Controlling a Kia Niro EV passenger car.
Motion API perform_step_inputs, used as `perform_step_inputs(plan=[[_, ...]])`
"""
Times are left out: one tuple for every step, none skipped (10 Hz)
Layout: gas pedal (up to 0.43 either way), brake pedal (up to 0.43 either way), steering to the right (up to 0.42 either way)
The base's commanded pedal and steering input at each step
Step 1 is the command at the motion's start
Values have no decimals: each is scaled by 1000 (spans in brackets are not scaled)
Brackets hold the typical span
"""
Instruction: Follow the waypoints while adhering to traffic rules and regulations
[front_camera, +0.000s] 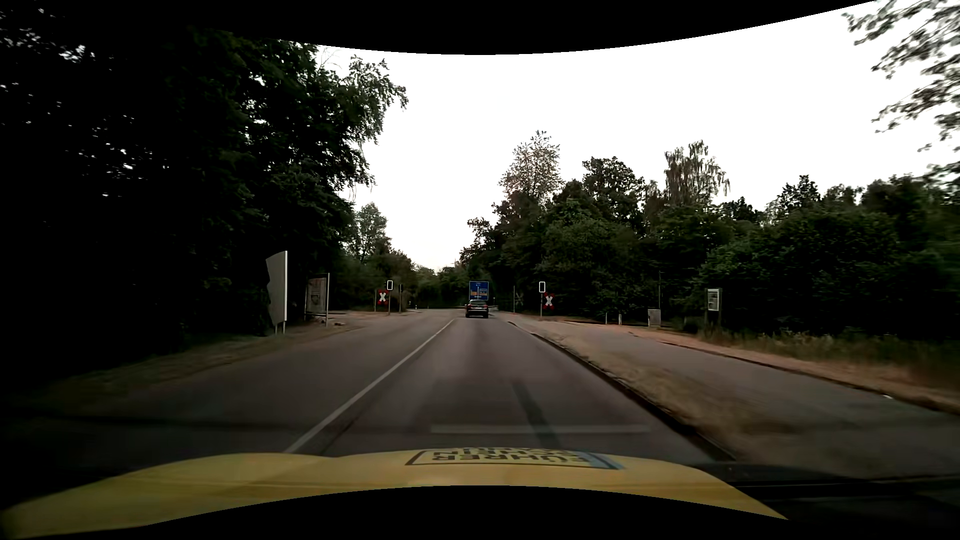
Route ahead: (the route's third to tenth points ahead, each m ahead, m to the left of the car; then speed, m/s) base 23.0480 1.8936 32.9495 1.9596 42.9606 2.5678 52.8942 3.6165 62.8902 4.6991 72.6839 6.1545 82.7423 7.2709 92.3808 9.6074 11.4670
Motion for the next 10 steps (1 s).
perform_step_inputs(plan=[[98, 0, -10], [98, 0, -6], [87, 0, -5], [87, 0, -5], [87, 0, -5], [87, 0, -5], [87, 0, -5], [79, 0, -5], [67, 0, -5], [67, 0, -4]])
